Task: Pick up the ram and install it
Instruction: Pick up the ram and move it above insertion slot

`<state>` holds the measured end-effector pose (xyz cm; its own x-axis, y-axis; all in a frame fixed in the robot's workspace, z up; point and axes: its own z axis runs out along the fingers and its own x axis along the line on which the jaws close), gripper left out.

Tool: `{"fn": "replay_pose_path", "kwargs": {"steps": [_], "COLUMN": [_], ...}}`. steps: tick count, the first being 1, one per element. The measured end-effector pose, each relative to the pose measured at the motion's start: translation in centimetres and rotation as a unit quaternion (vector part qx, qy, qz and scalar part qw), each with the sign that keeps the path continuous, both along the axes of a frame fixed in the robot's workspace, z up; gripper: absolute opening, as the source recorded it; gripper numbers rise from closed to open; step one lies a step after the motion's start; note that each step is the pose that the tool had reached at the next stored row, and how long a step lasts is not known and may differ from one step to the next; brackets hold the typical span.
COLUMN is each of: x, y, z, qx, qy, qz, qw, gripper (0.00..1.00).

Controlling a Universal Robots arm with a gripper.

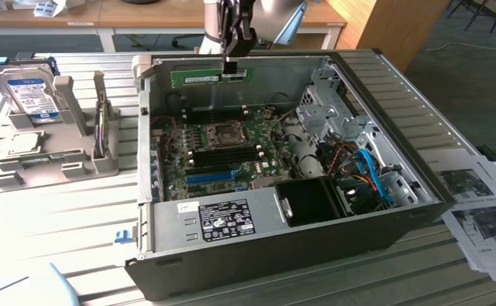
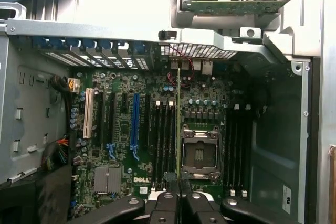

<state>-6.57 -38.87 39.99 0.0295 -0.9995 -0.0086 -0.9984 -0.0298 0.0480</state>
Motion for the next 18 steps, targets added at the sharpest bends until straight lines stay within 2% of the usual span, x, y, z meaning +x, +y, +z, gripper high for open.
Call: {"fn": "replay_pose_path", "kwargs": {"steps": [9,18], "x": [0.1,1.5], "y": [0.00,0.00], "z": [-0.01,0.00], "qx": [0.0000,0.0000], "qy": [0.0000,0.0037], "qz": [0.000,0.000], "qw": [1.0000,1.0000], "gripper": [0.11,0.11]}}
